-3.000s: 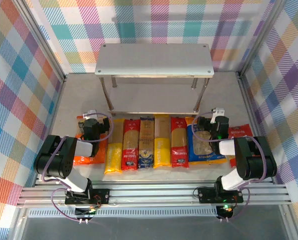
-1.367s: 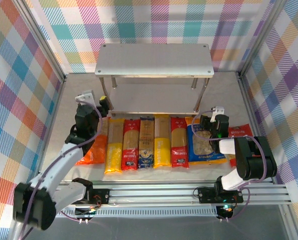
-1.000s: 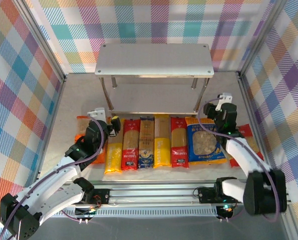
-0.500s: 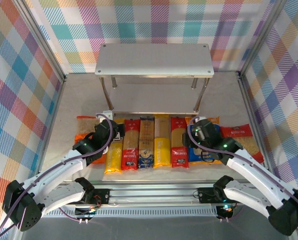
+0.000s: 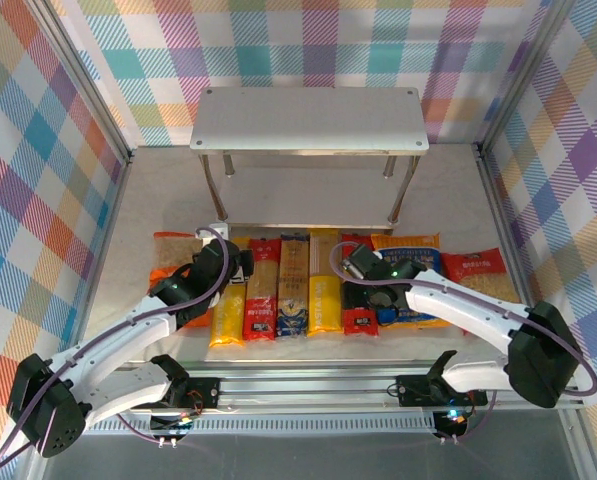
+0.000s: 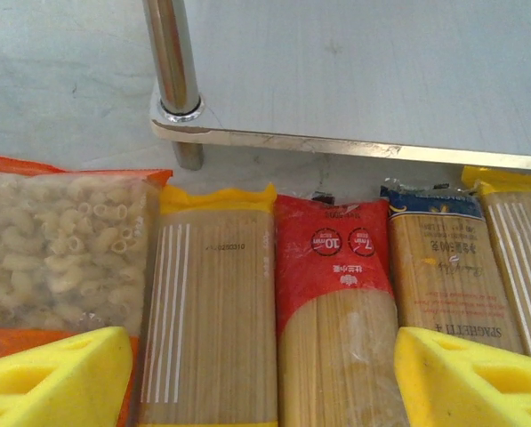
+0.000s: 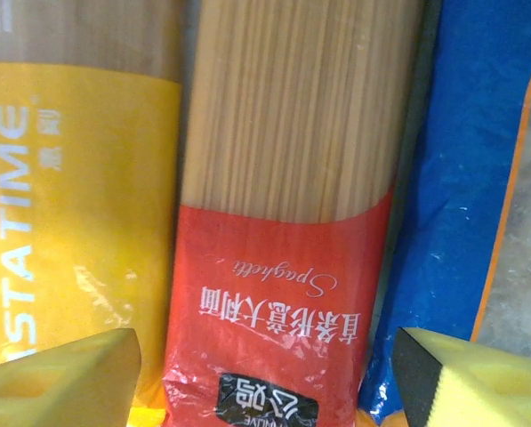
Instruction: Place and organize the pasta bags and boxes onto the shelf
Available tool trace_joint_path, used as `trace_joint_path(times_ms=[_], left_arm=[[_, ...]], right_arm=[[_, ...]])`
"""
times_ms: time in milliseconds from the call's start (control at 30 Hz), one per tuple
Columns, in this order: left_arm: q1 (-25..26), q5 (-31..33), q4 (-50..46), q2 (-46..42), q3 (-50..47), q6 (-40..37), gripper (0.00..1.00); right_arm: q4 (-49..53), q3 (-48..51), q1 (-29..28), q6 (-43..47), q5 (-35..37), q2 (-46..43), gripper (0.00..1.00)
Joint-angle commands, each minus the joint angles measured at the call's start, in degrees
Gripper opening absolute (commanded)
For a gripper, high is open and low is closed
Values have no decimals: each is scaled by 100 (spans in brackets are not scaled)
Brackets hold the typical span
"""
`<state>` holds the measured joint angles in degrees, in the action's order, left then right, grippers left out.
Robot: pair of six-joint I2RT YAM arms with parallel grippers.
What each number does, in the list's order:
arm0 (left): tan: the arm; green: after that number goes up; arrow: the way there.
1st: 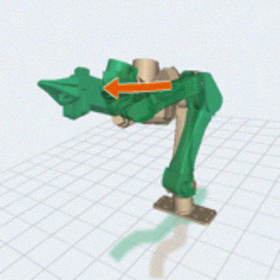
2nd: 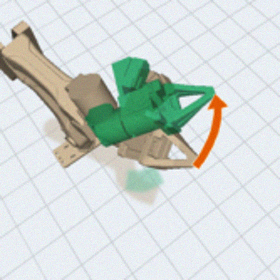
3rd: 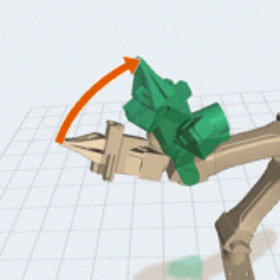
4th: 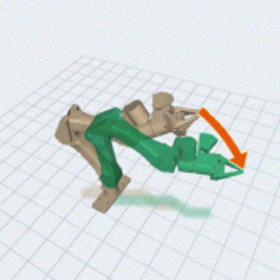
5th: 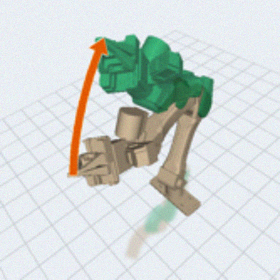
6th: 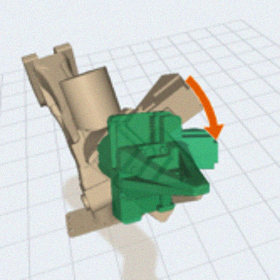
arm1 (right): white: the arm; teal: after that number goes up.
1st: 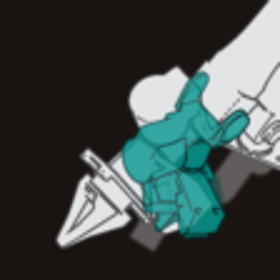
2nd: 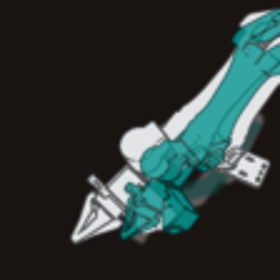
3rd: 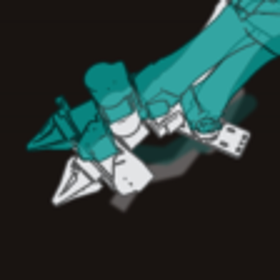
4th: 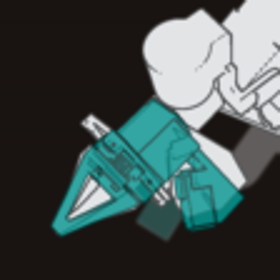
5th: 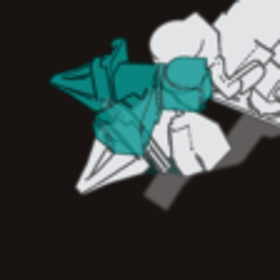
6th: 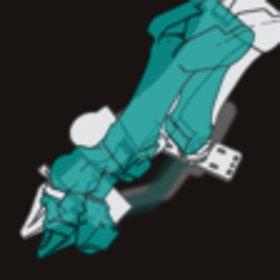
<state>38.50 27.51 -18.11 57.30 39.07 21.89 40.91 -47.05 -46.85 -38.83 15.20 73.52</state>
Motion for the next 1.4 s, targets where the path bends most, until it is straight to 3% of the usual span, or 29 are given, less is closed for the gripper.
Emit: trace_joint_path(times_ms=[0,400,800,967,1167,1367], left_arm=[[74,-3,-123,16,101,78,78],[79,100,-228,16,22,-1,78],[79,165,-184,99,30,-53,79],[79,189,-194,89,-14,-54,79],[79,220,-162,81,-56,-45,79],[79,229,-160,81,-78,-13,79]], right_arm=[[202,-175,-26,-272,76,219,80],[-1,-287,-17,-278,-71,1052,90],[-250,-306,-1,-223,-479,1691,91],[-374,-1,301,-309,-606,1614,90],[-608,333,591,-202,-910,1409,82],[-714,344,589,-82,-1199,1507,63]])
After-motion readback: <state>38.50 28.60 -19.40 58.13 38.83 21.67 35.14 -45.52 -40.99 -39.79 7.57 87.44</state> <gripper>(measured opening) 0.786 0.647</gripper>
